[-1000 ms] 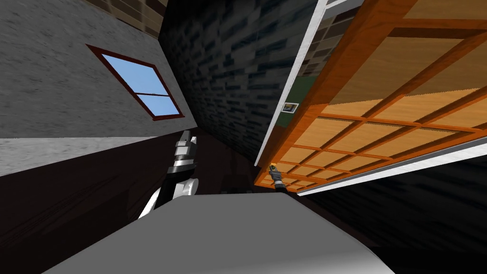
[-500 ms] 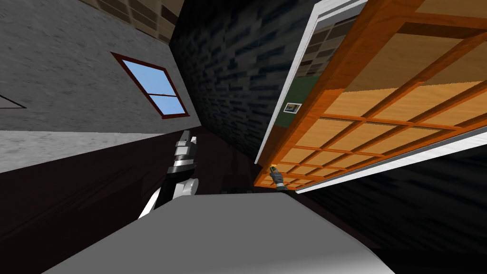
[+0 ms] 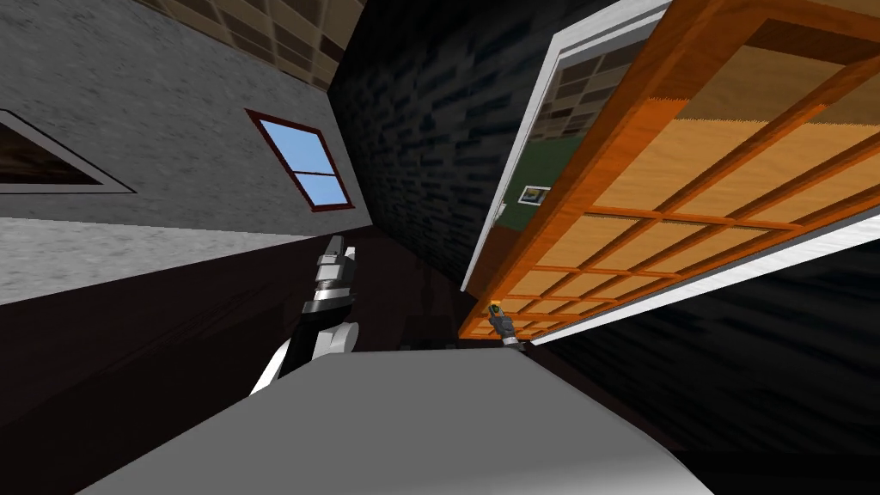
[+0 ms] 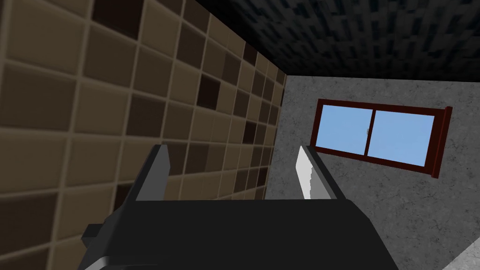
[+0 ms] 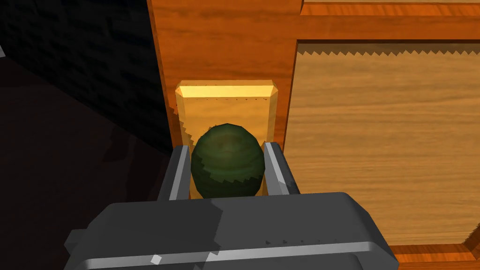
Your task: Pull the door open
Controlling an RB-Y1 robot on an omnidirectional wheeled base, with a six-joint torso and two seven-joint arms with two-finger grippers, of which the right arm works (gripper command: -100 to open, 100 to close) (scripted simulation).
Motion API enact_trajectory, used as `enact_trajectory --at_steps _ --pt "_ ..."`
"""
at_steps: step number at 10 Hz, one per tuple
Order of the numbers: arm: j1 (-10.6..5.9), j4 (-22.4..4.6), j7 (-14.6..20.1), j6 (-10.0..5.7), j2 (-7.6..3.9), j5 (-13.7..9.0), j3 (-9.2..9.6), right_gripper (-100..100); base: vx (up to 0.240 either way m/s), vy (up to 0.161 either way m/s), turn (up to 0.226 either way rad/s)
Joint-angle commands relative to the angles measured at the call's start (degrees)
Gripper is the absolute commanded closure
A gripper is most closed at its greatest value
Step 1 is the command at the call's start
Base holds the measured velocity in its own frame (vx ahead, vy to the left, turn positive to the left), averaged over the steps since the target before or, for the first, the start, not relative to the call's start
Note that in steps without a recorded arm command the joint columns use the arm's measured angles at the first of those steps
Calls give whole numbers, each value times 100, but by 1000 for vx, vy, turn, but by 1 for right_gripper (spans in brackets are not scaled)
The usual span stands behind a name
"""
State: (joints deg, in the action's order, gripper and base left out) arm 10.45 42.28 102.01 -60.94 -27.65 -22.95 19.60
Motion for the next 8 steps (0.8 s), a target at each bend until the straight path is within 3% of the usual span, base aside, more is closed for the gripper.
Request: enact_trajectory --at_steps 1,8 --pt "0 0 0 0 0 0 0 100 -108 -22 22" --pt "119 -285 296 -533 -189 122 221 100 -198 -59 148"
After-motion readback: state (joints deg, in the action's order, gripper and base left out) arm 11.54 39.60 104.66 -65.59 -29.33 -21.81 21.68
